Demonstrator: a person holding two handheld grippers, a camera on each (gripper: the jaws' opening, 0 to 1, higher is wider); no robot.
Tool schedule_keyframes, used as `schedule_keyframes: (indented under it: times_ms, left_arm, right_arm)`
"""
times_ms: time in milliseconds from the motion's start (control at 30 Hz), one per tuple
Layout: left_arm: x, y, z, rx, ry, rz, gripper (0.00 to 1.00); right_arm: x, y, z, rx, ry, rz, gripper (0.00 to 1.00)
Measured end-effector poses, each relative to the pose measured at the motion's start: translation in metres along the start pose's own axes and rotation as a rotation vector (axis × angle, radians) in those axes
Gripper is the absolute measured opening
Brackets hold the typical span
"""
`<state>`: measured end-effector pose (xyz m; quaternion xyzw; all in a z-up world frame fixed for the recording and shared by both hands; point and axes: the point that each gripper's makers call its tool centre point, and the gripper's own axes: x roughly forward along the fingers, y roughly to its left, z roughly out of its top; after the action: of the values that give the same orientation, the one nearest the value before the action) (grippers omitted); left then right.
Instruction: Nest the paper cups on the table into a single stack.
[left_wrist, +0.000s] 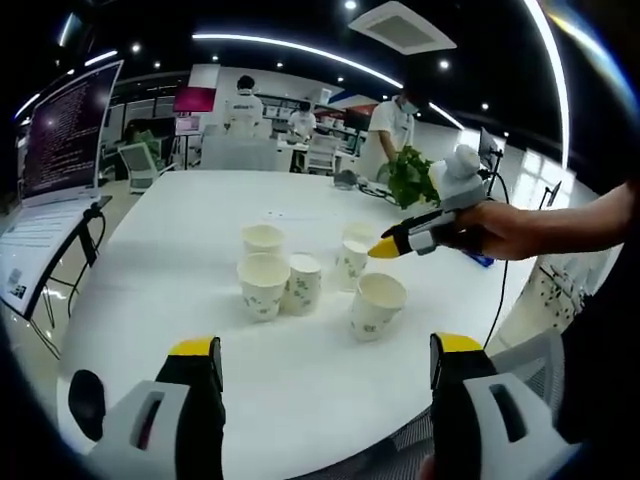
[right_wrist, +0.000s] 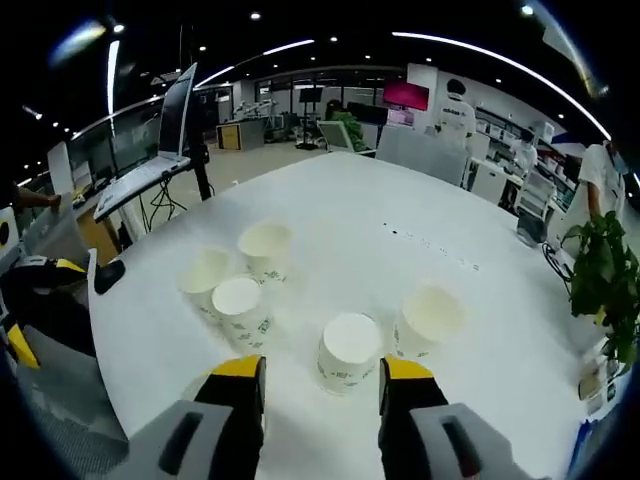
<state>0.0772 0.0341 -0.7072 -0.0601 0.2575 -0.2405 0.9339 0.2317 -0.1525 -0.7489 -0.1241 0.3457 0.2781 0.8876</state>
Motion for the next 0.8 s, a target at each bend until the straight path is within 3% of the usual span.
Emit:
schedule_keyframes:
  times_ms: [300, 800]
  left_arm:
    - [-0.003, 0.003, -0.001, -0.009, -0.003, 0.012, 0.84]
    - [-0.002, -0.001, -0.001, -0.012, 0.002, 0.010, 0.84]
  right_arm:
    - [0.017, -0.014, -0.004, 0.033, 0.025, 0.003, 0.45]
    - [0.038, -0.016, -0.017, 0.047, 0.086, 0.013, 0.45]
